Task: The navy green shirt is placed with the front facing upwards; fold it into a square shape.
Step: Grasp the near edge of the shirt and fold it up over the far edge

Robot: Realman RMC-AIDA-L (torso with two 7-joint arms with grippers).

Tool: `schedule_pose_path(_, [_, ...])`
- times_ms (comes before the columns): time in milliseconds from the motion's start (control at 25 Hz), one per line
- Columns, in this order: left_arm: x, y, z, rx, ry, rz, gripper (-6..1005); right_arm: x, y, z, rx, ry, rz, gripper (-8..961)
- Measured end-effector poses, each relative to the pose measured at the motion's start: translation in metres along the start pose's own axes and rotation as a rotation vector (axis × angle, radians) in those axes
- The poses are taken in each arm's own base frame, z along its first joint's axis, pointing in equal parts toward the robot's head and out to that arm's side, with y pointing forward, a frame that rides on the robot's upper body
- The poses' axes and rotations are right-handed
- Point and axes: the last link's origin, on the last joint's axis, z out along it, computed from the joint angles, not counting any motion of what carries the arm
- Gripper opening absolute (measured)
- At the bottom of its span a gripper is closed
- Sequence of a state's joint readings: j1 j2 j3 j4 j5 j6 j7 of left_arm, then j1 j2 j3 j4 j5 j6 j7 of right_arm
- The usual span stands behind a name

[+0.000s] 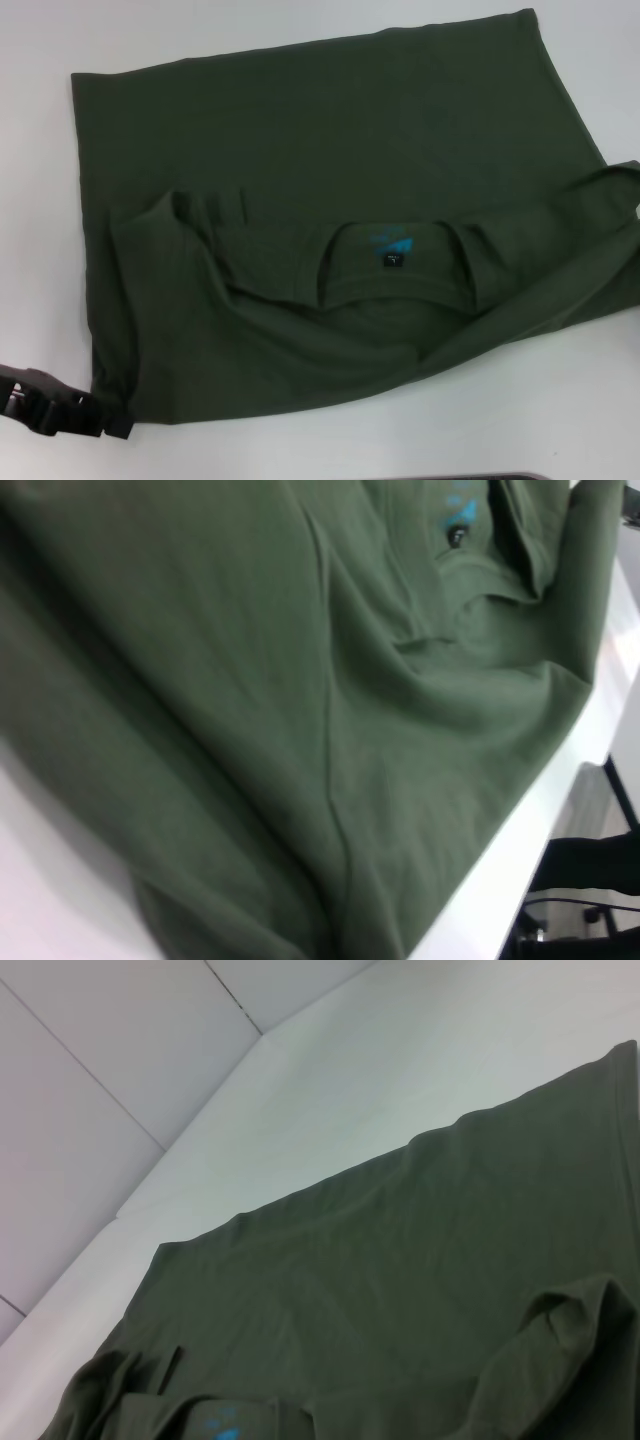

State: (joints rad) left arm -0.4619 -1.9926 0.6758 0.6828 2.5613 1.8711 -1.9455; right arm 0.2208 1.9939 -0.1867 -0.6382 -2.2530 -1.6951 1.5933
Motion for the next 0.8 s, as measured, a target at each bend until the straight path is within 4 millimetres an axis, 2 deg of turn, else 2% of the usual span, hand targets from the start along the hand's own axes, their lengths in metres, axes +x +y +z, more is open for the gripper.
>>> schedule_pose_path(80, [0.000, 0.002, 0.001, -0.014, -0.001, -0.003, 169, -0.001, 0.000, 0.000, 0.000, 0.001, -0.002, 44])
schedule_pose_path(280, [0.004, 0.001, 0.003, -0.004, 0.009, 0.002, 400, -0.001, 0.000, 0.000, 0.000, 0.001, -0.002, 44])
schedule_pose_path(720, [0.012, -0.002, -0.003, 0.030, 0.011, 0.022, 572, -0.002, -0.001, -0.001, 0.001, -0.001, -0.001, 43])
schedule_pose_path(800, [0.012, -0.002, -0.003, 0.029, 0.008, 0.023, 572, -0.001, -0.001, -0.001, 0.001, -0.001, -0.001, 43])
